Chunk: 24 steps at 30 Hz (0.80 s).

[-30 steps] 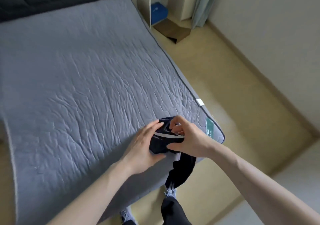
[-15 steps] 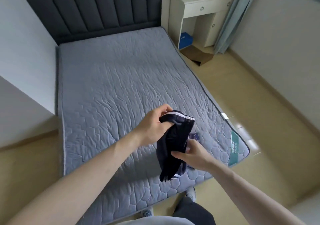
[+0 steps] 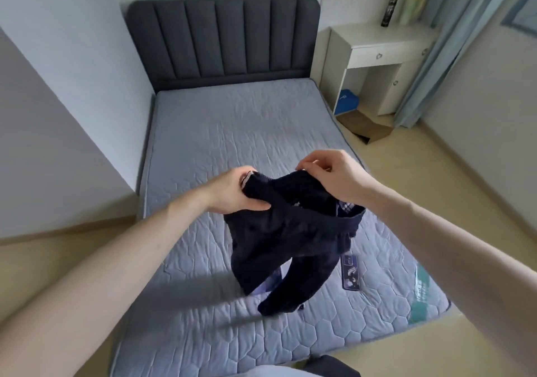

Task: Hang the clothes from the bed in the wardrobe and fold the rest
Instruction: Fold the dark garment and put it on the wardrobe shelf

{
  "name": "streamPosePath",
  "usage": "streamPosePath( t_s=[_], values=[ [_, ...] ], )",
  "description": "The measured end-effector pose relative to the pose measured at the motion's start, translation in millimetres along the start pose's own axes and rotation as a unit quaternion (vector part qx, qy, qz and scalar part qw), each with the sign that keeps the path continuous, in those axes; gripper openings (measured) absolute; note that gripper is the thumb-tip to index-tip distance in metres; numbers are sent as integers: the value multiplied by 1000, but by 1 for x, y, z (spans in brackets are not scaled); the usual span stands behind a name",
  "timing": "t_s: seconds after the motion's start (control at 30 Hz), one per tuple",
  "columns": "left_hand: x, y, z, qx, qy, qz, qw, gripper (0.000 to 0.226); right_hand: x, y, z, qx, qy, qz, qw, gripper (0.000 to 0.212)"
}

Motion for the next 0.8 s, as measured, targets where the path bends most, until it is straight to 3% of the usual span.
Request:
streamPosePath(
  t_s=[0.07,0.1,0.2,0.3,0.4,0.53,0.67,0.8],
  values=[
    [5,-11,2,46,5,-48,998,21,-9,-3,7,-25,-12,-27,999,16],
    [5,-20,2,72,-1,-91,993,14,-7,-3,7,-53,-9,-54,997,25],
    [11,-41,5,119,-6,-186,975,14,18,11,2,-156,12,-156,975,46],
    [18,-48,14,127,-17,-189,973,14,51,35,-2,-189,48,-191,962,26],
    [15,-66,24,151,-33,-81,985,10,71,31,17,-141,71,-189,969,20],
    [13,-115,32,179,-72,175,965,42,58,-6,73,-75,41,-210,974,12],
    [41,-190,41,314,-84,169,931,29,-11,-59,144,27,-41,-222,974,20],
    [86,-263,37,437,-52,42,897,23,-86,-119,181,145,-105,-201,963,33]
  ],
)
Point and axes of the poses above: each hand's wrist, its own z-axis towards the middle knuckle, its own y-axis out of the palm, x = y × z, the point moved 7 cm from there along z, towards the middle knuckle, and after that the axes turned 1 degree about y, right-handed, at the moved point
